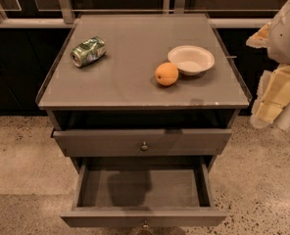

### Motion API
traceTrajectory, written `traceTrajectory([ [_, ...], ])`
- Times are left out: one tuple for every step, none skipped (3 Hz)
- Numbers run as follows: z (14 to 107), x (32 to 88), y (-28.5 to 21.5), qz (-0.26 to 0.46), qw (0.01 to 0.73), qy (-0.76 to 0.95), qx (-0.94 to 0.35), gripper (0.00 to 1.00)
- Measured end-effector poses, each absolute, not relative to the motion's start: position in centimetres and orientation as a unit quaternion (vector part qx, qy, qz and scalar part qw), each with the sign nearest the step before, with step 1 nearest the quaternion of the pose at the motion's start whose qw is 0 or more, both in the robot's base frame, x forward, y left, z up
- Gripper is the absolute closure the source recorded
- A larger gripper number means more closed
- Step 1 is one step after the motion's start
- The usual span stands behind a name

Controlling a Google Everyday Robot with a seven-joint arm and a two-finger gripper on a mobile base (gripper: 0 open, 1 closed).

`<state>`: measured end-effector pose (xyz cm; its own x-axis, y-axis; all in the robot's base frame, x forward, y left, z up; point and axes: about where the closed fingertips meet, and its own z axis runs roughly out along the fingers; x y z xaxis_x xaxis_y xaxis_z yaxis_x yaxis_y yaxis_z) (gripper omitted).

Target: Place orange into middle drawer

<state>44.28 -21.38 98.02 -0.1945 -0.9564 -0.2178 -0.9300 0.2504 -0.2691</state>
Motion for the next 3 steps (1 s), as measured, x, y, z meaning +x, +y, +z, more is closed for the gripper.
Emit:
traceTrajectory([
  [98.0,47.0,-20.3,-0.026,0.215,0.736,-0.642,0.0],
  [97.1,51.1,-18.2,0.005,0.274,0.669,-0.691,0.0],
  [95.1,56.9,-15.0,0.049,0.334,0.589,-0.735,0.0],
])
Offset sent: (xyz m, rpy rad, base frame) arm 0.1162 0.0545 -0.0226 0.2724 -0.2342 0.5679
